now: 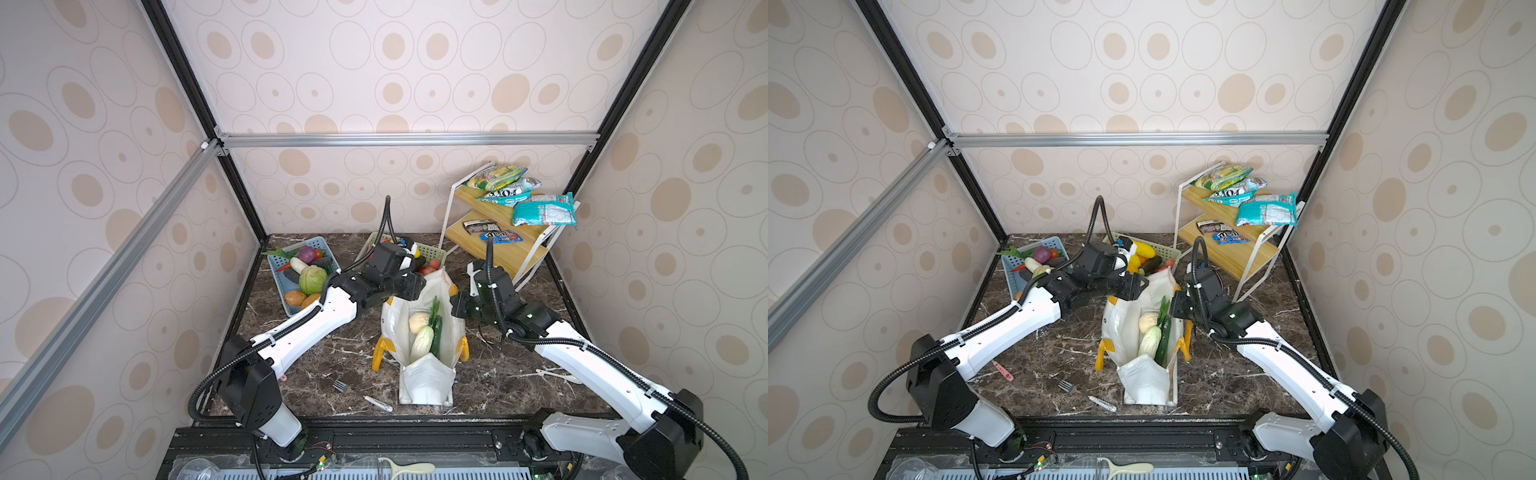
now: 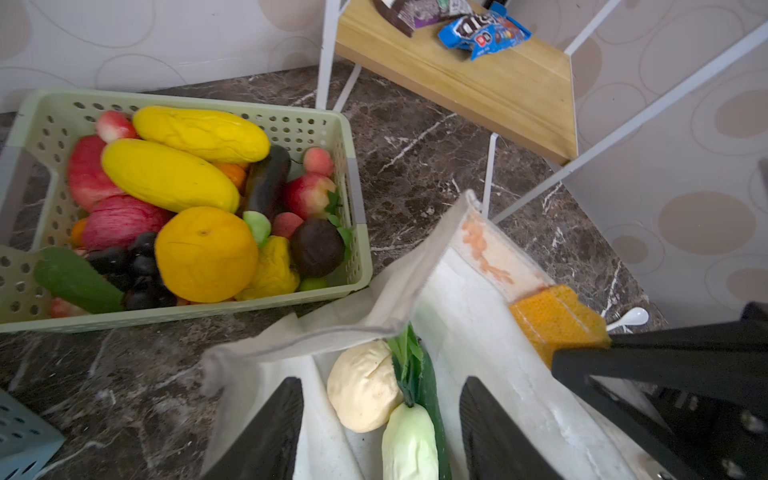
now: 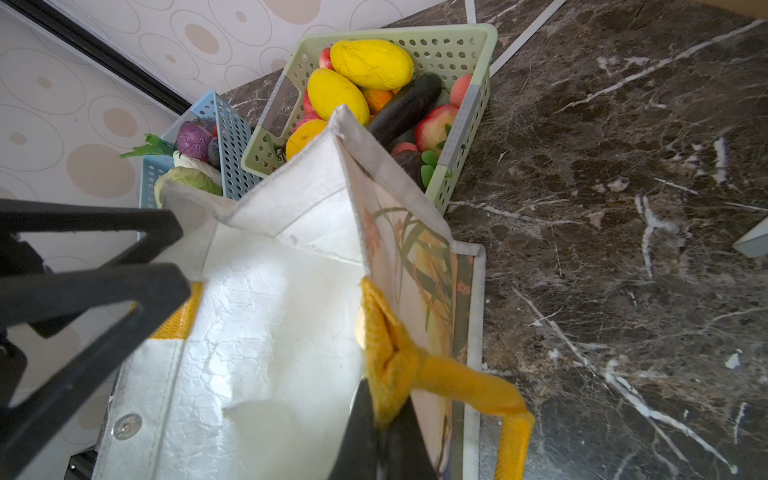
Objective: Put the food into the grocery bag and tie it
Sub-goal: 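Lower the white radish into the bag and open the left gripper, then withdraw the left gripper from the bag back over the blue basket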
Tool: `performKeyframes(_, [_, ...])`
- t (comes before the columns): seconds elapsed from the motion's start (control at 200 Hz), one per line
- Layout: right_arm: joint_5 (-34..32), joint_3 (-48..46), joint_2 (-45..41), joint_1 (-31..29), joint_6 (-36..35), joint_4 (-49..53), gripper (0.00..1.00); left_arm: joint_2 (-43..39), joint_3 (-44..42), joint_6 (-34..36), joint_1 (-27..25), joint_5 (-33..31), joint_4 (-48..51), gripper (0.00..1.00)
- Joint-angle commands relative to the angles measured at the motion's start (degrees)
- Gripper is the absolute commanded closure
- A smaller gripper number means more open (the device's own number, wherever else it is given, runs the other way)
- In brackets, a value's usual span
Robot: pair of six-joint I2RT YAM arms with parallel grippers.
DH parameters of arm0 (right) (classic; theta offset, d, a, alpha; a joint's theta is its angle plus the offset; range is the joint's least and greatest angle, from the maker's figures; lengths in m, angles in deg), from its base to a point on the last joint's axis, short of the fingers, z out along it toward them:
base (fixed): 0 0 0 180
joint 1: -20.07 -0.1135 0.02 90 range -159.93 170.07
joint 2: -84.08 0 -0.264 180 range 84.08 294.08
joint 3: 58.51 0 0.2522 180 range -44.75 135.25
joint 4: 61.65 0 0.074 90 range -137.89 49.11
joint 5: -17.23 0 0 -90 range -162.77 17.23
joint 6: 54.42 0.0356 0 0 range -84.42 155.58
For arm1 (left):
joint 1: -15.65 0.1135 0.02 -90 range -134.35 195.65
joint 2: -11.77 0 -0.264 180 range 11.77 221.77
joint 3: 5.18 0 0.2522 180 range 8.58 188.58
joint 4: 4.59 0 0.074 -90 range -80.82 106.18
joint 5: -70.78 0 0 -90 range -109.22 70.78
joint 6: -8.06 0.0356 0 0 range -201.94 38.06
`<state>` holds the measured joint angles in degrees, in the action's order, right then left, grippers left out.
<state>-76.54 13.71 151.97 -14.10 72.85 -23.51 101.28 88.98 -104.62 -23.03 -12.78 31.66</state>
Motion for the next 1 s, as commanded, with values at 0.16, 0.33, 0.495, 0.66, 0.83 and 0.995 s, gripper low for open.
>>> performKeyframes(0.16, [-2.0,-0.7,-1.5,-0.5,0.6,-1.8,1.00,-4.8,2.9,-0.5,10.1,-3.2,4.7,0.39])
performKeyframes(0.33, [-2.3,-0.6,-1.7,-0.5,0.4,-1.6,1.00,-6.8,1.0,0.0,15.4,-7.6,5.7,0.37])
performKeyframes(0.495, [-2.3,-0.5,-1.8,-0.5,0.3,-1.6,1.00,-7.0,-1.0,-0.5,20.3,-11.4,6.3,0.32])
performKeyframes(0.66, [-2.3,-0.4,-1.9,-0.5,0.0,-1.4,1.00,-6.4,-2.9,-0.6,23.8,-13.9,6.3,0.32])
performKeyframes(0.83, [-2.6,-0.4,-2.2,-0.5,-0.3,-1.1,1.00,-5.5,-3.7,-0.6,26.5,-17.1,6.8,0.30])
performKeyframes(0.995, [-2.7,-0.3,-2.3,-0.5,-0.5,-0.9,1.00,-4.1,-4.3,-1.0,30.9,-16.8,6.6,0.28])
